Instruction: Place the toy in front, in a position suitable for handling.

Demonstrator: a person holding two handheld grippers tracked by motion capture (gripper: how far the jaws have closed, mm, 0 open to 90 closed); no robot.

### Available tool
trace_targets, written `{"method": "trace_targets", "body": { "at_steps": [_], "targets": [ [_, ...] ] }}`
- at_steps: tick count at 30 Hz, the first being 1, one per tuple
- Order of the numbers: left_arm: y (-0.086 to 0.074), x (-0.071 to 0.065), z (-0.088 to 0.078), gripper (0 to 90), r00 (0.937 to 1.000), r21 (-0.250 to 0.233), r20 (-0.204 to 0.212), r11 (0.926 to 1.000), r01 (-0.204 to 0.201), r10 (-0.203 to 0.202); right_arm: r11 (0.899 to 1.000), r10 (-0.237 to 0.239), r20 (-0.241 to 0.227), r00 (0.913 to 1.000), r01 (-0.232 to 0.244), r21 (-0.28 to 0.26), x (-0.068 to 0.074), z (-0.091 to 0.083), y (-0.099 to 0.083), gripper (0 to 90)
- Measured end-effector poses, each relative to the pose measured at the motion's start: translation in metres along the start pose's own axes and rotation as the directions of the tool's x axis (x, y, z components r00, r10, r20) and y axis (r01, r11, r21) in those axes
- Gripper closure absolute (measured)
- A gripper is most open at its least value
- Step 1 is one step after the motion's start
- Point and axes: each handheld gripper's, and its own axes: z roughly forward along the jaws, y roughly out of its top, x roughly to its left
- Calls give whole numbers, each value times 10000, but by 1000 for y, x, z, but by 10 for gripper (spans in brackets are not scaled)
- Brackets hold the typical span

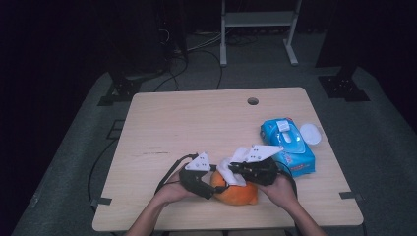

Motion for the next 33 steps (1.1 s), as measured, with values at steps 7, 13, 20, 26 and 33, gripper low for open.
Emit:
{"method": "trace_targets", "body": {
  "at_steps": [7,13,20,26,33],
  "targets": [
    [4,-2,3,271,9999,-122,-105,9999,-33,32,9999,-47,122,9999,45,158,0,-2,-1,841],
    [8,-11,3,284,9969,170,-362,9975,-693,698,9983,-539,-159,9984,542,198,14,13,17,842],
    [0,-3,2,287,9988,60,-235,9991,-420,422,9991,-168,324,9993,155,394,-4,7,6,842],
    [-3,1,4,296,9996,-119,-262,9999,-75,71,9972,682,884,9937,-705,236,-22,-25,-24,843],
    [-6,8,5,296,9981,-264,-350,9984,504,-513,9983,523,591,9969,-537,227,0,-39,-40,842]
  ]
}}
